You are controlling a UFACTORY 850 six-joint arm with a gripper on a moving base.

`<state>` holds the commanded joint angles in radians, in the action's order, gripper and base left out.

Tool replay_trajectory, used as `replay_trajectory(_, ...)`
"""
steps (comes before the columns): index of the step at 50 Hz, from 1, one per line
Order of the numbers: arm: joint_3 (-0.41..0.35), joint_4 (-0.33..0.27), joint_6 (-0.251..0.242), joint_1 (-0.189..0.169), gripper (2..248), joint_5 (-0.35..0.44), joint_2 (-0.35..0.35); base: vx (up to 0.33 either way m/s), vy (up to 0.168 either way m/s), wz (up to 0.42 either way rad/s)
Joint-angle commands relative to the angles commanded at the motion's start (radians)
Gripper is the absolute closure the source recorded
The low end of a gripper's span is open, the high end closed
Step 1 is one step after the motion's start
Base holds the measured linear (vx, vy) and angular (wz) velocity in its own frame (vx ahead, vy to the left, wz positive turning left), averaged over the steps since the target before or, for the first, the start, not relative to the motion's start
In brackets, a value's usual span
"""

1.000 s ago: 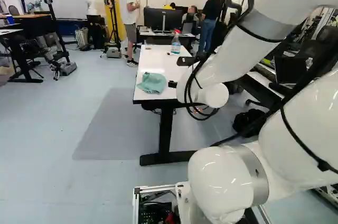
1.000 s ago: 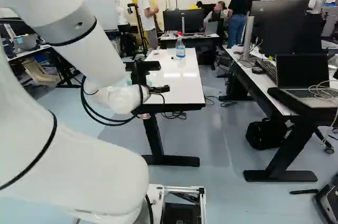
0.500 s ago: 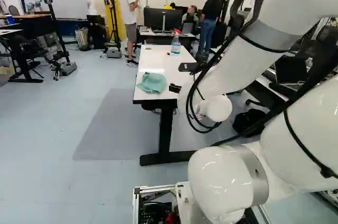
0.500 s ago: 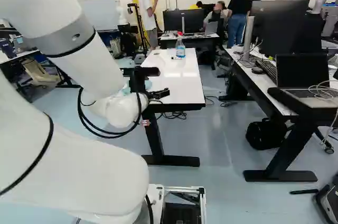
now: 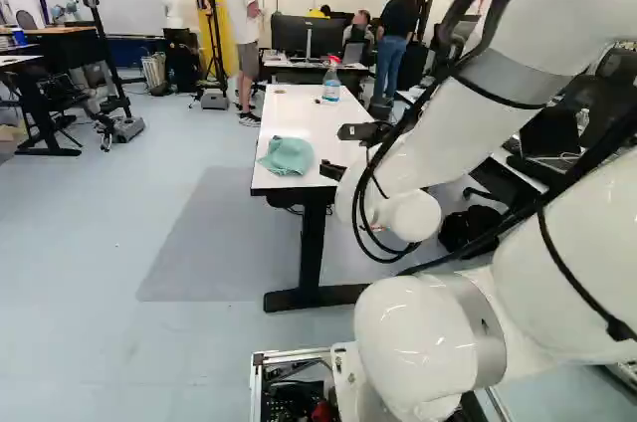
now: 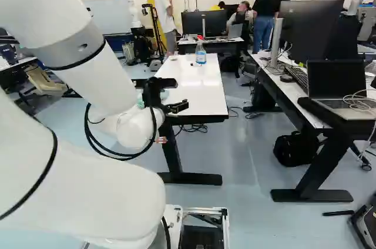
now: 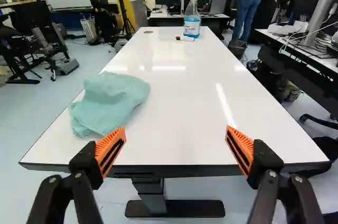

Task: Clean the table with the green towel

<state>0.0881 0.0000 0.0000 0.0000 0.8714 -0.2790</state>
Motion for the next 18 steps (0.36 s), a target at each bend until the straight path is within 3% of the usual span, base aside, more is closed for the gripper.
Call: replay_trajectory(18,-0.001,0.0,0.0,0.0,3,0.001,0.0,0.0,0.0,0.0)
